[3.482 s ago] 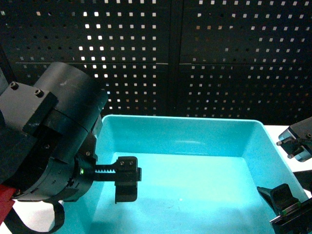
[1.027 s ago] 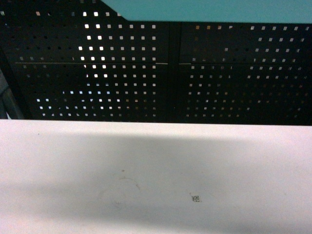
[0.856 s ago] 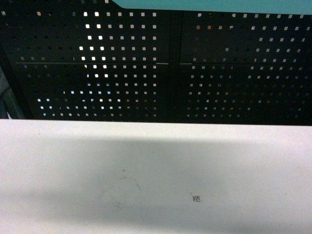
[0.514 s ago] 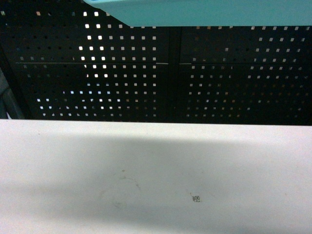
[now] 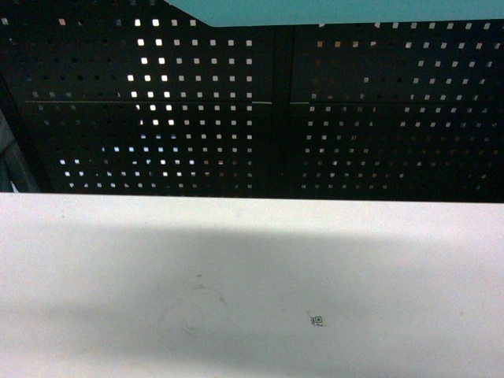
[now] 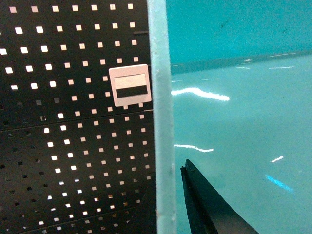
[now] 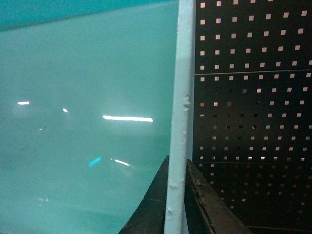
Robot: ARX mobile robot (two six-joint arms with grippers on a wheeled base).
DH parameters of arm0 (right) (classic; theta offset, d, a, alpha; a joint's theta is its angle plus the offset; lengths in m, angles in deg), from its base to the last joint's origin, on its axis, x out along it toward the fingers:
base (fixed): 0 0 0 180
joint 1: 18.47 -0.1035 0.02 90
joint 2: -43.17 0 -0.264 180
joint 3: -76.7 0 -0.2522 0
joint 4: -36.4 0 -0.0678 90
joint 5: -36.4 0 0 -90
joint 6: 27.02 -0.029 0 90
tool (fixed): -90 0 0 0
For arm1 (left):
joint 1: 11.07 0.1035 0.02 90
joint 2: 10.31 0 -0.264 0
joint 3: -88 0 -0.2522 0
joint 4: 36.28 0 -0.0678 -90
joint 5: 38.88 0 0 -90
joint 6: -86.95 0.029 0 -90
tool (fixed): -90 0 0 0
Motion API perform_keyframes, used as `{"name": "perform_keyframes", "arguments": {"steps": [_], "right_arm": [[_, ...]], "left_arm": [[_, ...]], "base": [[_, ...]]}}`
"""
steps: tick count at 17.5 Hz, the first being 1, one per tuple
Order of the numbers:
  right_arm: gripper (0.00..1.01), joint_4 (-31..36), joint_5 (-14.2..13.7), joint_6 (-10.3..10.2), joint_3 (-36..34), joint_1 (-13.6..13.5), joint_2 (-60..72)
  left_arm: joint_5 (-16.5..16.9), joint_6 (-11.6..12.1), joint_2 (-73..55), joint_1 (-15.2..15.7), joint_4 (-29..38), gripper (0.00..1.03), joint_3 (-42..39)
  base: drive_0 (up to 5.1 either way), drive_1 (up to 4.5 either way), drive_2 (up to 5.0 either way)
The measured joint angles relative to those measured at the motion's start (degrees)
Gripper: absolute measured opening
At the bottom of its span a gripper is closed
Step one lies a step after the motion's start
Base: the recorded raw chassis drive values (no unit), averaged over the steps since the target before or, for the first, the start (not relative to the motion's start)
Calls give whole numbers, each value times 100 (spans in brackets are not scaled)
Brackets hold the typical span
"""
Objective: Stack blue boxes stably on right
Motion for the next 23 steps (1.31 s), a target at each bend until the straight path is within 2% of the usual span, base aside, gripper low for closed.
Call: {"name": "perform_keyframes", "arguments": {"steps": [4, 10, 15, 23], "right_arm": [[7, -37, 127, -13, -17, 79, -55], [7, 37, 61, 7, 2, 83, -391], [7, -4, 59, 17, 13, 83, -424], [7, -7, 61, 17, 13, 83, -424]], "left_arm": [[146, -181, 2, 81, 4, 8, -55], [302, -131, 164, 83, 529, 8, -166], [295, -122, 181, 83, 511, 8, -166], [299, -120, 184, 83, 516, 8, -166]], "base": [[0, 0, 0], [0, 0, 0], [-23, -23, -23], [-179, -179, -179]]}}
